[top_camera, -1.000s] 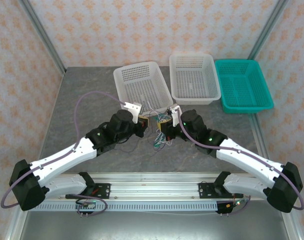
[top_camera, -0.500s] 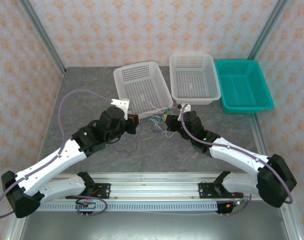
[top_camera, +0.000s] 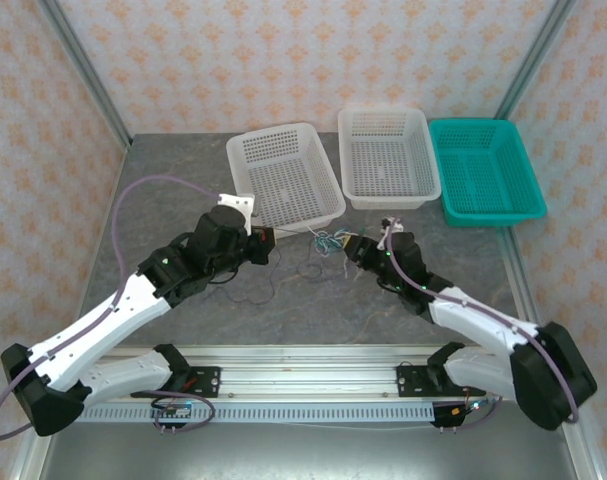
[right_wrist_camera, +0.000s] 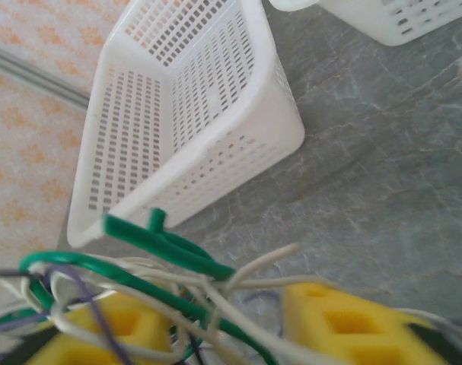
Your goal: Untangle the cables
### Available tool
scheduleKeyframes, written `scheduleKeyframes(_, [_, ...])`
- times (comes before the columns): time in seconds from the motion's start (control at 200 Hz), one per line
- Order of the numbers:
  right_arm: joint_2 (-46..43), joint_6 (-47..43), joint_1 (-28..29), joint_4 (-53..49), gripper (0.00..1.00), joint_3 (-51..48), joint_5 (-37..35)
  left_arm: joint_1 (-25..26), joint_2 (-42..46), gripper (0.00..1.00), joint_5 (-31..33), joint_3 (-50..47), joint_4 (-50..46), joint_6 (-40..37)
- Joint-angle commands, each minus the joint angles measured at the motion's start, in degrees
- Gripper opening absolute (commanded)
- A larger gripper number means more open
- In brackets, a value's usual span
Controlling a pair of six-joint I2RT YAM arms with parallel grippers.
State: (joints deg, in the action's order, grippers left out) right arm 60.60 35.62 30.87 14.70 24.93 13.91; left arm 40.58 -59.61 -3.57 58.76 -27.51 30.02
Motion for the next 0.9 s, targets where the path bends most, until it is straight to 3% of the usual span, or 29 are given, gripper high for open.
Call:
scheduleKeyframes(0.0, [-7.07,-3.16,-3.16,-9.59,0.51,-3.96,1.48,-1.05,-1.73,0.0,2.94,-0.05,4.69,0.92])
scheduleKeyframes(0.125, [-16.62,-7.34,-1.79,-11.81,0.62,-3.35,8.95,-0.28,-3.66,0.0,5.5,-3.96,6.06,1.28])
scheduleKeyframes(0.18, [-19.36,-8.54,-1.28,-13.16,0.72,-2.5,12.27,-0.15,-4.09,0.0,6.43,-5.95,7.12,2.29])
scheduleKeyframes(0.29, [-20.4,-9.35,-0.53,-10.58,0.93,-1.79,19.46,0.14,-6.12,0.0,5.06,-9.21,10.3,3.72])
scheduleKeyframes(0.36, [-18.99,-8.72,-0.22,-8.9,1.0,-1.45,18.2,1.08,-8.01,0.0,4.55,-9.84,11.39,3.53])
scheduleKeyframes(0.445, [-17.03,-8.38,-0.11,-11.38,0.99,-1.19,7.12,2.16,-9.63,0.0,5.09,-9.85,10.73,2.95])
scheduleKeyframes(0.525, [-13.6,-12.6,0.91,-12.47,0.97,-0.57,3.97,2.4,-9.53,0.0,5.35,-10.63,9.89,3.04])
scheduleKeyframes(0.646, [-4.59,-13.68,5.04,-13.81,0.9,2.79,4.55,2.49,-7.35,0.0,6.09,-12.38,7.33,2.83])
scheduleKeyframes(0.896, [16.23,-10.2,14.83,-4.24,0.73,11.33,5.83,2.4,-3.47,0.0,6.52,-11.71,-1.3,0.94])
